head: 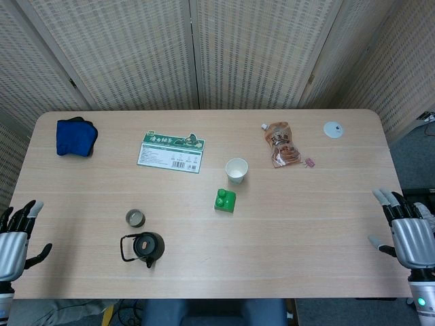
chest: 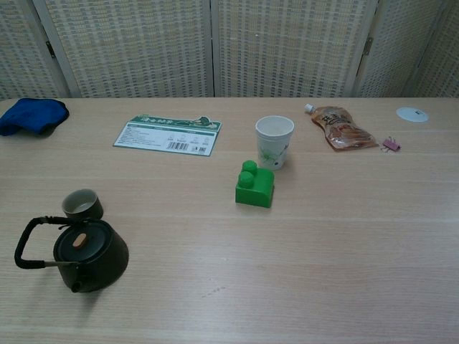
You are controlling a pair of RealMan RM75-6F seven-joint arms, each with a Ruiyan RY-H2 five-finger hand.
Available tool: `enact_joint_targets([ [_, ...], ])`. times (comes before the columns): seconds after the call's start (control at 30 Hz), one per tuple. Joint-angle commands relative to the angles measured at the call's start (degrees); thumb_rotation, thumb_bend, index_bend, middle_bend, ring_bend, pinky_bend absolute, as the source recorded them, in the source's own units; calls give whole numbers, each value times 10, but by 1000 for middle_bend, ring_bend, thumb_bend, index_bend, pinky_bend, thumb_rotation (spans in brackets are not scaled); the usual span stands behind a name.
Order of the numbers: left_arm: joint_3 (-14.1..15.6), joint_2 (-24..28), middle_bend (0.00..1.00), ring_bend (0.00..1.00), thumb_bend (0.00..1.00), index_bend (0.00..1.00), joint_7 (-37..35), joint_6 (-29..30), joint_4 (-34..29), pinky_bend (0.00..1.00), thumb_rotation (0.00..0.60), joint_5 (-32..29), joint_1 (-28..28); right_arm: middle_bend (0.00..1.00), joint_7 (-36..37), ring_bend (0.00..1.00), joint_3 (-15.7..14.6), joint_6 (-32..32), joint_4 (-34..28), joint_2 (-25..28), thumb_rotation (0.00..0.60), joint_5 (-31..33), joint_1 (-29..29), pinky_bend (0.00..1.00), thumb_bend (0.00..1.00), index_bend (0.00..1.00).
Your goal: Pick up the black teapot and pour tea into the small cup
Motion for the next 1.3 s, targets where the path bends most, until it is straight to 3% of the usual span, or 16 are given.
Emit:
enact_joint_targets([
  [0.03,0,0,44,122,269,42,-1,0,1,15,600,1,0,94,1,84,0,1,0,1,600,0,-1,202,96,103],
  [0.57,7,10,43,122,270,42,-37,-18,2,14,600,28,-15,95,-1,84,12,16,-12,23,600,2,-3,202,96,103],
  [1.3,38,1,41,107,256,31,-105,-128,50,5,600,133,-119,95,7,84,21,25,-21,45,600,5,-5,202,88,103],
])
